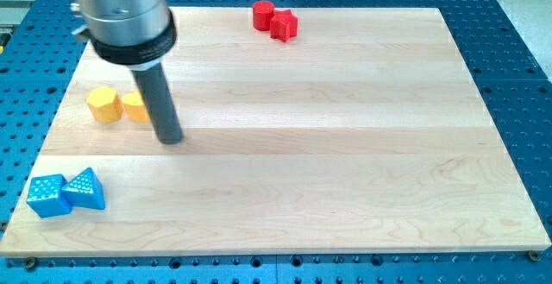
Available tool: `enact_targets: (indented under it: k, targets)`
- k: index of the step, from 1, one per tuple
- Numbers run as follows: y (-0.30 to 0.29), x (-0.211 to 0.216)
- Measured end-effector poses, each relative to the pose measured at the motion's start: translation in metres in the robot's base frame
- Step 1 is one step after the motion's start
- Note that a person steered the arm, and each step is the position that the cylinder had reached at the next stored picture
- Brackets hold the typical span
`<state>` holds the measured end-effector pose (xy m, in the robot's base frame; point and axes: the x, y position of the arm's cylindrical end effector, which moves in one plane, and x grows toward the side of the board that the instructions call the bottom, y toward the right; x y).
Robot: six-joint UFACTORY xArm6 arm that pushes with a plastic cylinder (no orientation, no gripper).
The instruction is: Separate the red circle from the red star
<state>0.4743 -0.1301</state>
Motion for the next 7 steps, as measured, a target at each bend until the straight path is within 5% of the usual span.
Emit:
enact_targets:
  k: [5, 7]
  targets:
    - [0.051, 0.031]
    - [0.242, -0.025]
